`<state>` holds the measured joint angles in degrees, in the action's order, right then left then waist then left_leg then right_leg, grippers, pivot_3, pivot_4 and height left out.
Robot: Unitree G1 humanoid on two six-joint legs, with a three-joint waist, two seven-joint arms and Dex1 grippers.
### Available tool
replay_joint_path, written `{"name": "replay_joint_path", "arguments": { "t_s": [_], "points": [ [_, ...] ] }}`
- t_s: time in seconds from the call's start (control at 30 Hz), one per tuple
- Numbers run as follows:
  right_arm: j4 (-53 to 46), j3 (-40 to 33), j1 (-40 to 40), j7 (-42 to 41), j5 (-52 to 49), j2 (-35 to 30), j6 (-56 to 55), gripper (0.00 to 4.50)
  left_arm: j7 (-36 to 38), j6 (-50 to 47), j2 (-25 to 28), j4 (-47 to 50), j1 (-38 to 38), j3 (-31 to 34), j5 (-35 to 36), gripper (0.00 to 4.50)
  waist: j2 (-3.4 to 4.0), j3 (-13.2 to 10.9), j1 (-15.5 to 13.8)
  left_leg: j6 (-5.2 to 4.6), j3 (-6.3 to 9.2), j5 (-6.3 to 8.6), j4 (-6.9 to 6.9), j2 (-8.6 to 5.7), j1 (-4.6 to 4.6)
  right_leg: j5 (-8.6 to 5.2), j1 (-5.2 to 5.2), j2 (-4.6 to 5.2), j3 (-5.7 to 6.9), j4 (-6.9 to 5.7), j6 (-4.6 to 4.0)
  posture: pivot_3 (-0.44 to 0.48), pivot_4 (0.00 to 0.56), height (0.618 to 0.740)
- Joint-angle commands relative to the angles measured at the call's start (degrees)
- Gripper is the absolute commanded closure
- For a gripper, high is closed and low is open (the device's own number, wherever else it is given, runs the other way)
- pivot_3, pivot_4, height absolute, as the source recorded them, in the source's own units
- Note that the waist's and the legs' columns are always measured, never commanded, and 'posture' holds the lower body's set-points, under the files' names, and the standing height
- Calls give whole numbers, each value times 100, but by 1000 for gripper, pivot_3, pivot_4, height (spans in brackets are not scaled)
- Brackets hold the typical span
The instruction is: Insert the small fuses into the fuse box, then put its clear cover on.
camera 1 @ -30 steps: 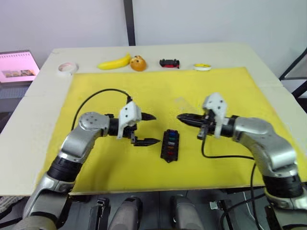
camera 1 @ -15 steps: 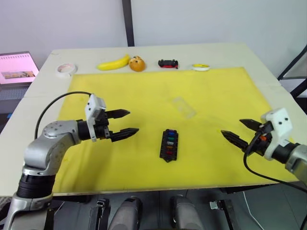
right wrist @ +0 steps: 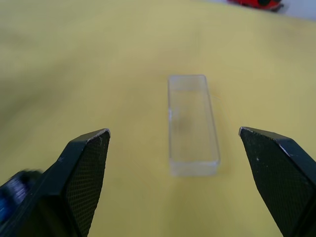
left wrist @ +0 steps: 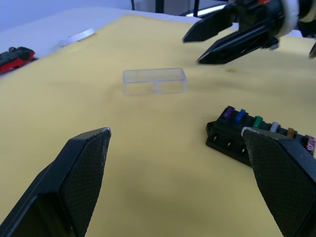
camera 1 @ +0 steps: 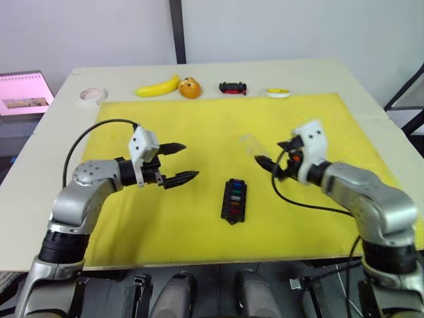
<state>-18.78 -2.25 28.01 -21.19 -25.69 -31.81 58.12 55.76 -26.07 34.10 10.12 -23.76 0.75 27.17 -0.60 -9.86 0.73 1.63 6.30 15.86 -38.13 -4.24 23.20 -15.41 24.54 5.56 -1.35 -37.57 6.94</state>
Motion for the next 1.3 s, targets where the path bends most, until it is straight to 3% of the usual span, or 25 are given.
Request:
{"name": "replay_joint_path", "arguments": {
  "t_s": [0.03, 0.37, 0.67, 0.77, 0.9, 1.1, 1.3],
  "points": [
    [550, 280, 407, 25, 332, 128, -258, 71, -104, -4, 7, 289, 27, 70, 60, 0, 0, 0, 1, 0, 0, 0, 0, 0, 1, 0, 0, 0, 0, 0, 0, 0, 150, 740],
    [1758, 707, 1028, -77, 923, 449, -765, 71, -250, -90, -91, 522, 53, -12, 97, 0, 0, 0, 19, 0, -1, 0, 0, 0, 1, 0, 3, -1, 0, 0, 0, 0, 150, 740],
    [1893, 739, 1048, -160, 1136, 610, -936, 71, -246, -60, -93, 526, 36, -64, 32, 0, 1, 0, 16, 1, -1, -1, 0, 0, 1, 0, 3, -1, 0, -1, 0, 0, 150, 740],
    [1868, 750, 1011, -169, 1190, 647, -946, 900, -264, -69, -100, 540, 25, -89, 40, 0, 1, 0, 15, 1, -1, -1, 0, 0, 2, 0, 3, -1, 0, -1, 0, 0, 150, 740],
    [1897, 805, 993, -189, 1293, 696, -1015, 2853, -261, -42, -104, 534, 16, -137, 16, 0, 1, 0, 18, 1, -1, -1, 0, 0, 1, 0, 4, -1, 0, -1, 0, 0, 150, 740],
    [1286, 583, 820, -334, 1142, 593, -885, 2826, -289, -153, -62, 800, 264, -79, 150, 0, 1, 0, 17, 2, -1, -1, 0, 0, 2, 0, 4, -1, 0, -1, 0, 0, 150, 740],
    [37, 174, 133, -815, 633, 134, -576, 2826, -924, -632, -147, 1941, 1225, 3, 445, 0, 1, 0, 0, -4, 1, 3, 2, 0, 5, 0, 5, 1, -3, 2, 0, 0, 150, 740]
  ]
}}
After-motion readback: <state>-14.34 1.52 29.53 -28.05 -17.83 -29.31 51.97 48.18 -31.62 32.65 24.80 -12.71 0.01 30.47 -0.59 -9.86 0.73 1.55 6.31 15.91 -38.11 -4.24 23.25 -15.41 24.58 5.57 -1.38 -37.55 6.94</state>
